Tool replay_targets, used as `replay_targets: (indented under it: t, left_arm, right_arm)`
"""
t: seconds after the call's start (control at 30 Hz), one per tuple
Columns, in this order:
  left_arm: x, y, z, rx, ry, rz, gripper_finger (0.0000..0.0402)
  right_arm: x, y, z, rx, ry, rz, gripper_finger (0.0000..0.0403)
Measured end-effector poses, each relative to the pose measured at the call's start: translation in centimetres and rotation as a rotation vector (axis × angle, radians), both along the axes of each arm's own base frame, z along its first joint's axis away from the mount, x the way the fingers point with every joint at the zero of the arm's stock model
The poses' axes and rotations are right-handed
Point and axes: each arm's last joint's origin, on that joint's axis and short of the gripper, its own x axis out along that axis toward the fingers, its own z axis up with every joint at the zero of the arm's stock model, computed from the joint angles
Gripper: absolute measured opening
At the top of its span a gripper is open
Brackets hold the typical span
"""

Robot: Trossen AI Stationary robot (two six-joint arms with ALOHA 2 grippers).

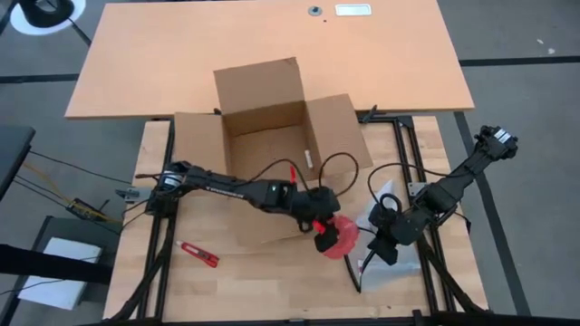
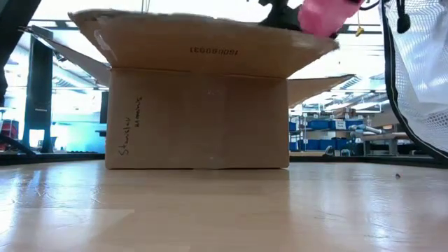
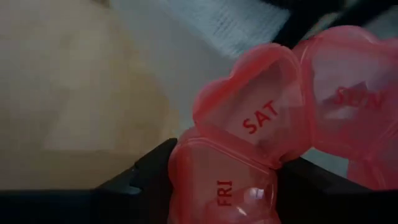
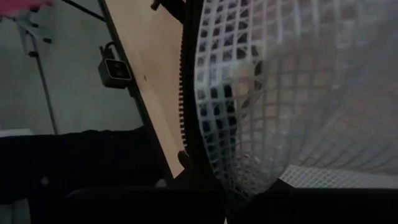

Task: Unpack boxes
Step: Put the pink medicine organizer into the zip bag

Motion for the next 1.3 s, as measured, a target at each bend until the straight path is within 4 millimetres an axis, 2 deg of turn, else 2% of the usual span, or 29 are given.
replay_targets:
  t: [0.2,0.33,0.5,0.73,0.83,0.97,1.1,1.2,1.3]
  left_arm:
    - [-1.1,-1.7,-0.6,0.248,0.047,0.240,0.0219]
    - [-2.0,-2.4,-1.1,0.320,0.100,0.365,0.0218]
    - [-1.9,-3.9,-1.0,0.304,0.029,0.397,0.0218]
    - [-2.7,-6.5,-0.7,0.385,-0.031,0.447,0.0218]
    - [-2.5,-7.3,-1.4,0.410,-0.045,0.462,0.0218]
    - [-1.6,-6.7,-4.3,0.500,0.037,0.462,0.0218]
    - [-1.1,-5.5,-5.8,0.535,0.096,0.468,0.0218]
    - [-1.1,-5.1,-6.4,0.564,0.121,0.491,0.0218]
    - [-0.8,-4.6,-6.0,0.563,0.088,0.538,0.0218]
  right_arm:
    - [0.6,-0.3,0.2,0.154,0.050,-0.137,0.0002]
    - [0.9,-0.4,0.6,0.248,0.046,-0.232,0.0002]
    - [1.8,-1.1,0.9,0.295,0.002,-0.328,0.0001]
    - [2.7,-2.6,0.9,0.296,-0.015,-0.408,0.0001]
    - [3.2,-3.1,1.2,0.322,-0.043,-0.418,0.0001]
    - [3.5,-3.0,1.4,0.351,-0.075,-0.402,0.0001]
    - [3.7,-2.9,1.8,0.386,-0.097,-0.402,0.0001]
    - [3.8,-2.9,1.9,0.400,-0.100,-0.409,0.0001]
    - [3.8,-2.9,1.9,0.406,-0.102,-0.416,0.0001]
